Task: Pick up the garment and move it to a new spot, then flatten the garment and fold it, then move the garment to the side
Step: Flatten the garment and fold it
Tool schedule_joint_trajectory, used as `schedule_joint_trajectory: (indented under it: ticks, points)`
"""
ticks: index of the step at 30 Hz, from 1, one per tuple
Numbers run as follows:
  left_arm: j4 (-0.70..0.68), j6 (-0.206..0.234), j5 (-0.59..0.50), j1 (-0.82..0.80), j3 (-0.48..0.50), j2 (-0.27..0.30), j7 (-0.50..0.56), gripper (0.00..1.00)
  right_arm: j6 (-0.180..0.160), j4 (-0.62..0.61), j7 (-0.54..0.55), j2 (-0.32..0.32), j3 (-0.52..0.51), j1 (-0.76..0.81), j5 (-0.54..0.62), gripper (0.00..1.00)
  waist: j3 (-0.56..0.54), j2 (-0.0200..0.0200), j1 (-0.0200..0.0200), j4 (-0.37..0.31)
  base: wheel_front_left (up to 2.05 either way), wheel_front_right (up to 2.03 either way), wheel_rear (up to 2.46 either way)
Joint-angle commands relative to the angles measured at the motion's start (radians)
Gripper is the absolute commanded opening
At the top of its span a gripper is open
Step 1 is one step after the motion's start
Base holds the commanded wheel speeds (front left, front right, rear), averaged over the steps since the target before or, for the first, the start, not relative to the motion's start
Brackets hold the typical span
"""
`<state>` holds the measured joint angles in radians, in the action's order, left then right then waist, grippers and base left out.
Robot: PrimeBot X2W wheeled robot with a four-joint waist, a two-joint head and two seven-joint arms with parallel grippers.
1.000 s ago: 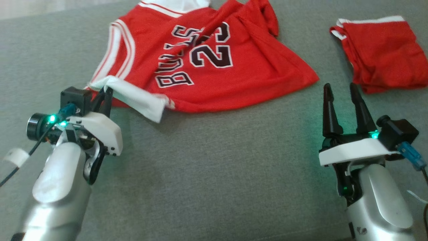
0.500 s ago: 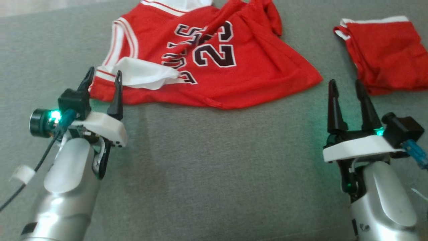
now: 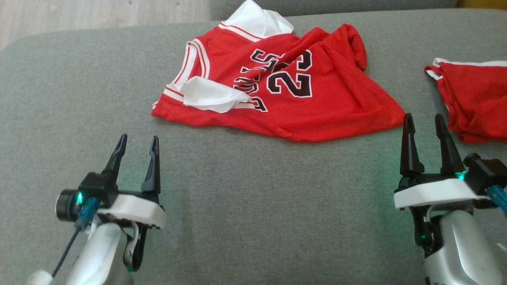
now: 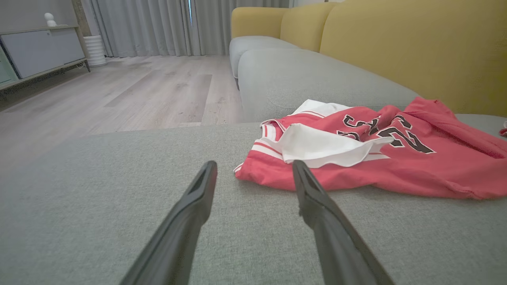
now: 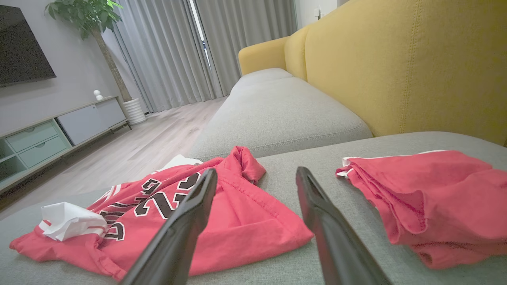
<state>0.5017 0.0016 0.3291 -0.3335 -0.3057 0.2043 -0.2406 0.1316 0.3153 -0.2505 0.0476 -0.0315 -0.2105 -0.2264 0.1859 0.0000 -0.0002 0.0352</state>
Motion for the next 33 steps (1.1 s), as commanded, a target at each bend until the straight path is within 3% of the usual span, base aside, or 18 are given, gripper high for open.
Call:
schedule_joint_trajectory:
  ticks: [1,12,21,33]
  points:
    - [-0.052,0.014,0.009,-0.012,0.042,0.014,-0.015,1.00,-0.001,-0.037,-0.002,0.003,0.031,-0.008,-0.002,1.00,-0.007,0.0000,0.0002,0.001,0.00,0.00,0.00]
    - [-0.100,0.005,0.012,-0.060,0.018,0.018,0.039,1.00,-0.001,-0.055,0.003,0.003,0.055,-0.030,-0.015,1.00,0.042,0.0000,0.0002,-0.047,0.00,0.00,0.00]
    - [-0.001,-0.034,0.049,-0.207,-0.008,-0.022,0.142,1.00,-0.001,-0.059,-0.001,0.003,0.061,-0.051,-0.019,1.00,0.110,0.0000,0.0002,-0.096,0.00,0.00,0.00]
    - [0.183,0.038,0.054,-0.303,0.018,-0.022,0.176,1.00,-0.001,-0.052,-0.007,0.003,0.062,-0.065,-0.029,1.00,0.139,0.0000,0.0002,-0.135,0.00,0.00,0.00]
